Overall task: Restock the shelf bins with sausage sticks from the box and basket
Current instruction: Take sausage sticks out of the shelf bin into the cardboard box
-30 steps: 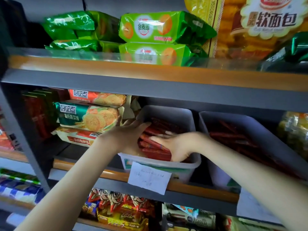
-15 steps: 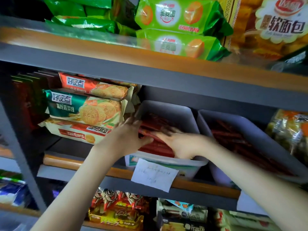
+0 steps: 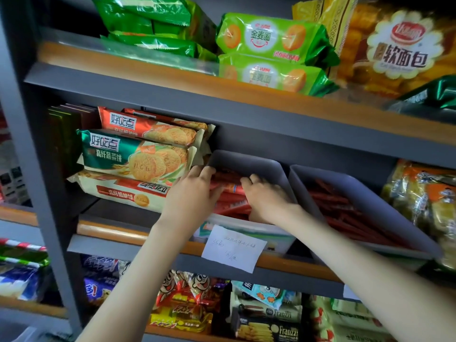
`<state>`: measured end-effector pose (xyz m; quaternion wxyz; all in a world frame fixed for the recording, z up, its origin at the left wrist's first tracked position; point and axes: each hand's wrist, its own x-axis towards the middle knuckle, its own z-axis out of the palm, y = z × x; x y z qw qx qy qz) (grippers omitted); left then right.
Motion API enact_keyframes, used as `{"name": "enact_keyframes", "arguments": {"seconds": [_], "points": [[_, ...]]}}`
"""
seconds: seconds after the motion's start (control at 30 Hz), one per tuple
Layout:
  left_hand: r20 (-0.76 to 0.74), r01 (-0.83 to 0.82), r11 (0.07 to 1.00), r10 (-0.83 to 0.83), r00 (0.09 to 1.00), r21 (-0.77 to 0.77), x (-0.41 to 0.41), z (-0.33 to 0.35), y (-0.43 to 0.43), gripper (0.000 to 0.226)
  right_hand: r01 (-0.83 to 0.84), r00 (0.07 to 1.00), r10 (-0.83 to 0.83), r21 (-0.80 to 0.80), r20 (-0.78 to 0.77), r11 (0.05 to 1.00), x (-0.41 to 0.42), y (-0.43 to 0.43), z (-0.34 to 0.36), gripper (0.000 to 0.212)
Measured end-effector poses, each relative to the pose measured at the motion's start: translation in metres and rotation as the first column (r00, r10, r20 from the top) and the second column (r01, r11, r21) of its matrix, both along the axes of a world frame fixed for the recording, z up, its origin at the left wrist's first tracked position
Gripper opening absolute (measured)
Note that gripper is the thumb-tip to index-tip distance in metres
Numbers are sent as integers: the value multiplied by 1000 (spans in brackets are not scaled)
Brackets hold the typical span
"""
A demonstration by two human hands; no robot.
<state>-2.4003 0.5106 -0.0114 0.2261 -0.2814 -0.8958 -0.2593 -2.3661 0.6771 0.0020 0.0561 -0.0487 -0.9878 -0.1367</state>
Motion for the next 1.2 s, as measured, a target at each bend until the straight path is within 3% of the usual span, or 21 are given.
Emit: {"name": "enact_keyframes", "arguments": {"seconds": [0.13, 0.27, 0.4, 0.53, 0.63, 0.87, 1.07, 1.2], "points": [[-22, -1, 1000, 1, 1000, 14, 3, 2, -1, 42, 32, 999, -30, 33, -44, 999, 9, -5, 5, 57], [-43, 9, 1000, -10, 999, -17, 6, 3, -2, 47, 7, 970, 18, 102, -243, 995, 16, -10, 12, 34], [-275, 53, 999, -54, 960, -12, 14, 11, -3, 63, 24, 862, 84, 206, -499, 978, 25, -14, 22, 40], [-455, -21, 969, -97, 885, -246, 35, 18, -7, 86, -19, 780, 131, 186, -611, 982, 44, -17, 22, 43], [-550, -161, 929, -53, 834, -334, 49, 23, -8, 87, -81, 741, 148, 130, -656, 988, 61, -23, 22, 46], [-736, -280, 949, 85, 672, -145, 79, 27, -20, 34, -250, 699, 277, 137, -659, 958, 95, -42, 18, 63], [-634, -389, 896, 176, 753, -214, 122, -17, -77, 32, -461, 711, 437, 103, -551, 881, 112, -88, -23, 61], [-452, -438, 860, 291, 843, -263, 165, -83, -131, 32, -706, 653, 633, -33, -416, 707, 118, -136, -83, 69]]}}
